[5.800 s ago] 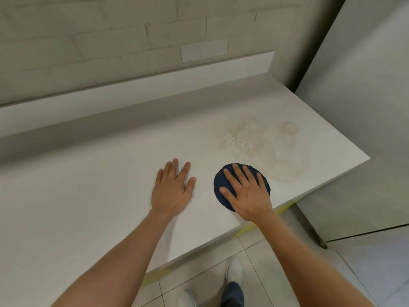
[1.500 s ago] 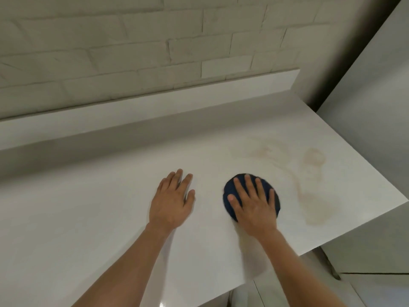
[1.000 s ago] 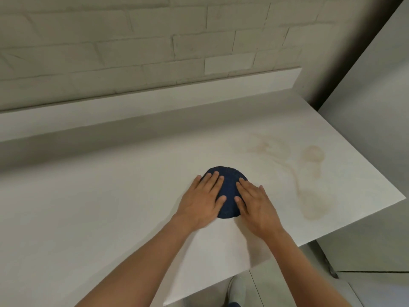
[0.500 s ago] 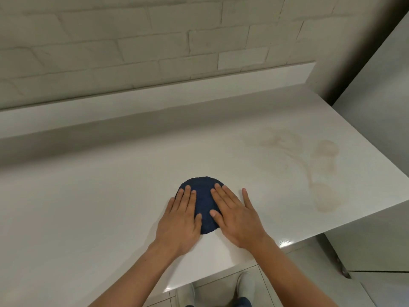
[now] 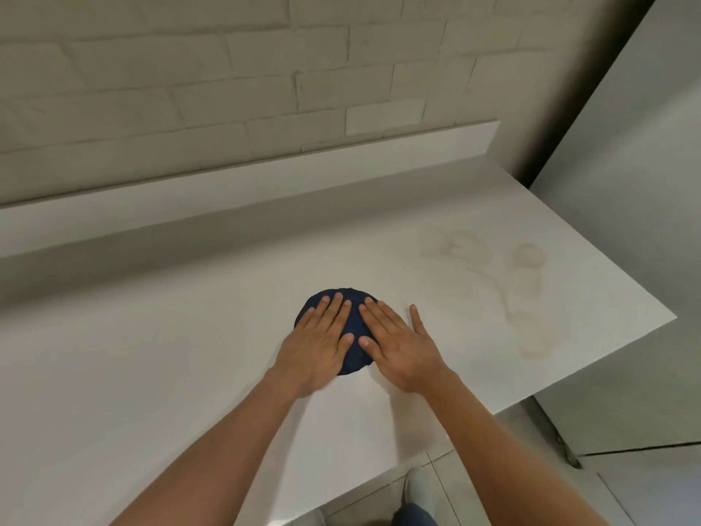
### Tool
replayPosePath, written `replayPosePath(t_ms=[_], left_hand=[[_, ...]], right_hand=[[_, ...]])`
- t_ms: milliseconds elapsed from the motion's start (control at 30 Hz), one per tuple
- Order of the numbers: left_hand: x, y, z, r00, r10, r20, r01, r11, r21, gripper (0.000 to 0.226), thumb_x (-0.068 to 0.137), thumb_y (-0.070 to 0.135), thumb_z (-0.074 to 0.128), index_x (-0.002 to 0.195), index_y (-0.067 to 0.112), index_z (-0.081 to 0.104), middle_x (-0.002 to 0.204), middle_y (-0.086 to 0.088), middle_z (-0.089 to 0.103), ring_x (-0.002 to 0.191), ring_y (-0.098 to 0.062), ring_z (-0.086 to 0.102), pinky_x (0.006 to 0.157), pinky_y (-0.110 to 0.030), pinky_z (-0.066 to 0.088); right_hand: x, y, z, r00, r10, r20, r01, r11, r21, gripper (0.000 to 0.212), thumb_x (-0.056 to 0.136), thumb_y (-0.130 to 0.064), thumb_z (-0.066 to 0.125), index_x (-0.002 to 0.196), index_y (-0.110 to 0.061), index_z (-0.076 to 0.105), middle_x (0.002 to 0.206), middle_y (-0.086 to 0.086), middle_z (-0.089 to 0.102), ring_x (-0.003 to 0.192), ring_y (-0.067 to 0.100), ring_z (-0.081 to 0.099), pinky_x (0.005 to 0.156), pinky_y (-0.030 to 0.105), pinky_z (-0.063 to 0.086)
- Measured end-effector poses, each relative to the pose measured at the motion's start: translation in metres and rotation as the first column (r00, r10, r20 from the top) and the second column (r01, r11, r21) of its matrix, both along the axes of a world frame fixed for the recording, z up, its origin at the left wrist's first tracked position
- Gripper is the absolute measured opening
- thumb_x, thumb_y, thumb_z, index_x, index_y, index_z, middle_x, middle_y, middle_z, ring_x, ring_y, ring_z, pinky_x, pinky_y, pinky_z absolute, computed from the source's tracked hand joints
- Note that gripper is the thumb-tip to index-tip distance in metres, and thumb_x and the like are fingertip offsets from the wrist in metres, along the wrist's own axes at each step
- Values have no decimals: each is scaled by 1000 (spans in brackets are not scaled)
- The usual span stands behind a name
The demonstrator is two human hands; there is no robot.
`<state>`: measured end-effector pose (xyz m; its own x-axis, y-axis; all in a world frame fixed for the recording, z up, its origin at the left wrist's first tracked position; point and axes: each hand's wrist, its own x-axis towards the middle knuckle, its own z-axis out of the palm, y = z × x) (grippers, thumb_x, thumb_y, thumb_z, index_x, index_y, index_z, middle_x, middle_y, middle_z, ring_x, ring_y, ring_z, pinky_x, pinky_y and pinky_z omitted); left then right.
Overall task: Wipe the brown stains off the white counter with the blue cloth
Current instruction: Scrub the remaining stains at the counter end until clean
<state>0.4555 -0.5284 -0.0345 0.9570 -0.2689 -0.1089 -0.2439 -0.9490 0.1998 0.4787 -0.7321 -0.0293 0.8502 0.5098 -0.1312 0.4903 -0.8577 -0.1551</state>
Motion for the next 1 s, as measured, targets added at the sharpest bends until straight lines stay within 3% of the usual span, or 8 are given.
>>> replayPosePath(t_ms=[500, 700, 1000], left_hand=[[80, -9, -6, 994, 113, 5, -113, 994, 4, 61, 109, 43, 12, 160, 17, -8, 165, 3, -18, 154, -16, -15, 121, -30, -12], [109, -5, -7, 989, 148, 11, -148, 989, -1, 61, 109, 41, 17, 161, 16, -2, 169, 1, -9, 155, -18, -11, 123, -33, -7], [154, 3, -1, 983, 176, -60, -173, 983, 57, 61, 109, 39, 17, 162, 18, -6, 169, -3, -12, 155, -21, -12, 126, -41, 0]], right_hand=[[102, -7, 4, 994, 106, -26, -107, 994, -36, 60, 105, -51, 5, 159, -26, -5, 166, -13, -10, 150, 3, -11, 120, 52, -13], [137, 1, 2, 991, 121, -65, -123, 992, -36, 62, 102, -53, -1, 158, -28, -10, 164, -15, -17, 149, 2, -17, 120, 52, -13], [180, 16, 1, 990, 117, -81, -117, 993, 5, 63, 102, -55, 2, 159, -29, -6, 165, -15, -13, 150, 1, -14, 120, 50, -14]])
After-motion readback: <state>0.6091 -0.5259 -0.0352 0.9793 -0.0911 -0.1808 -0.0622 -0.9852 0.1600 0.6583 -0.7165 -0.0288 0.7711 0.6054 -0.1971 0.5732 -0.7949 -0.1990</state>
